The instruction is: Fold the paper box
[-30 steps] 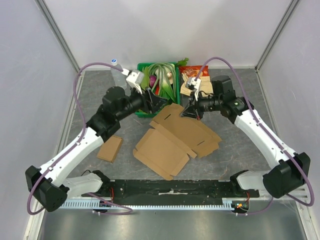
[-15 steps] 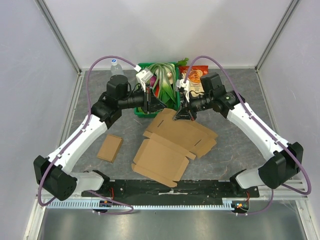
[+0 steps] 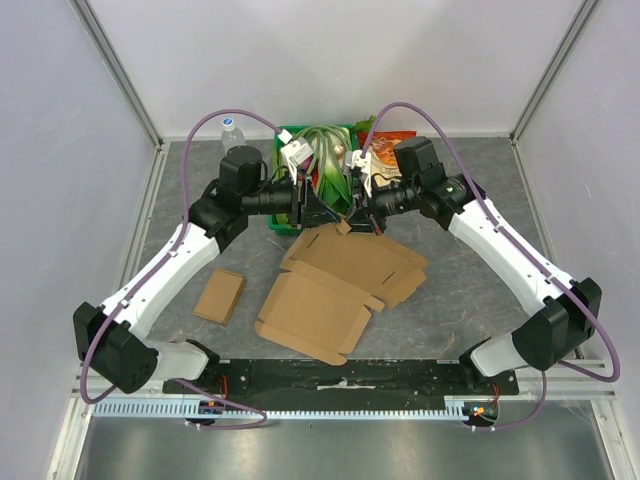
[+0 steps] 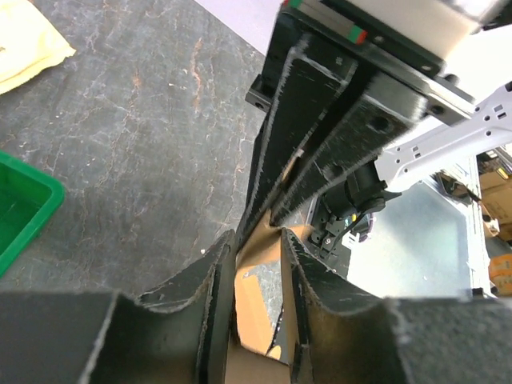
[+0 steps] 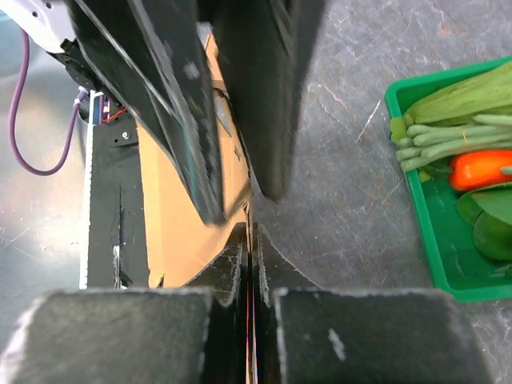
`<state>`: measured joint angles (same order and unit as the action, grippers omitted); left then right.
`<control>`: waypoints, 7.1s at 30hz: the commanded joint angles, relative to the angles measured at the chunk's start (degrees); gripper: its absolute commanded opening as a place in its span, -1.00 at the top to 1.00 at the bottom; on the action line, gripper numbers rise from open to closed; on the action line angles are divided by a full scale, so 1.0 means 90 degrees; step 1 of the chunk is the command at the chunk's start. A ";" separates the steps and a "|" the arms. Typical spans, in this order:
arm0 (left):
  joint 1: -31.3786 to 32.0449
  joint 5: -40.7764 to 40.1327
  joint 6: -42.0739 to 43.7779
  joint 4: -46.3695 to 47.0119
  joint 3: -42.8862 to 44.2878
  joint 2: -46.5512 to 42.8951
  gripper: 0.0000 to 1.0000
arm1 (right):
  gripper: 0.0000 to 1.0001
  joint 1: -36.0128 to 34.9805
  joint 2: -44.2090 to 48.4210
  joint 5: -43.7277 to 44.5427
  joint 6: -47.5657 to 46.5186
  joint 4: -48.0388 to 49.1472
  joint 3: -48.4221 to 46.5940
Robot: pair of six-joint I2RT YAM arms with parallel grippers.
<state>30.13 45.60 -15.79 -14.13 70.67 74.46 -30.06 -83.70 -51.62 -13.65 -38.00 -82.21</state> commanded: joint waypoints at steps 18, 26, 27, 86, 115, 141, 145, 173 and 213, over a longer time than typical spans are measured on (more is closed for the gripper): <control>-0.0475 -0.2144 -0.0207 0.0222 -0.0370 -0.1588 -0.14 | 1.00 0.0625 0.0032 -0.0543 0.0228 0.0648 -0.0192; -0.2115 -0.1447 -0.1974 0.1457 -0.3083 -0.2873 0.12 | 1.00 0.1143 0.0169 -0.1305 0.0228 0.0648 -0.0074; -0.2195 -0.0806 -0.2160 0.1782 -0.3251 -0.2785 0.16 | 1.00 0.1143 0.0169 -0.1364 0.0247 0.0638 -0.0074; -0.0449 -0.2830 -0.0924 0.2430 -0.3206 -0.2425 -0.20 | 1.00 -0.0077 -0.0807 0.1204 -0.0544 -0.0446 -0.0806; 0.0441 -0.4550 -0.0589 0.2234 -0.3019 -0.1476 0.82 | 0.99 -0.0410 -0.1013 0.2043 -0.0418 -0.0876 -0.1295; 0.0432 -0.5184 -0.1555 0.3572 -0.4765 -0.1779 0.96 | 1.00 -0.1786 0.0384 0.6358 -0.0151 0.3078 0.2162; 0.0432 -0.5321 -0.1741 0.3562 -0.5040 -0.1779 0.96 | 1.00 -0.2137 0.0277 0.7005 -0.0659 0.3294 0.2289; 0.0441 -0.4510 -0.1282 0.3131 -0.5441 -0.3751 0.34 | 1.00 -0.3017 0.0511 0.6898 -0.1393 0.3990 0.3208; 0.1701 -0.6639 0.0553 0.2713 -0.3771 -0.1164 0.36 | 1.00 -0.2226 0.0374 0.5754 -0.1423 0.3187 0.2602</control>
<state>45.12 -10.98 -11.51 10.48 34.37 64.49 -50.26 -80.95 0.86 -26.17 -10.81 -56.23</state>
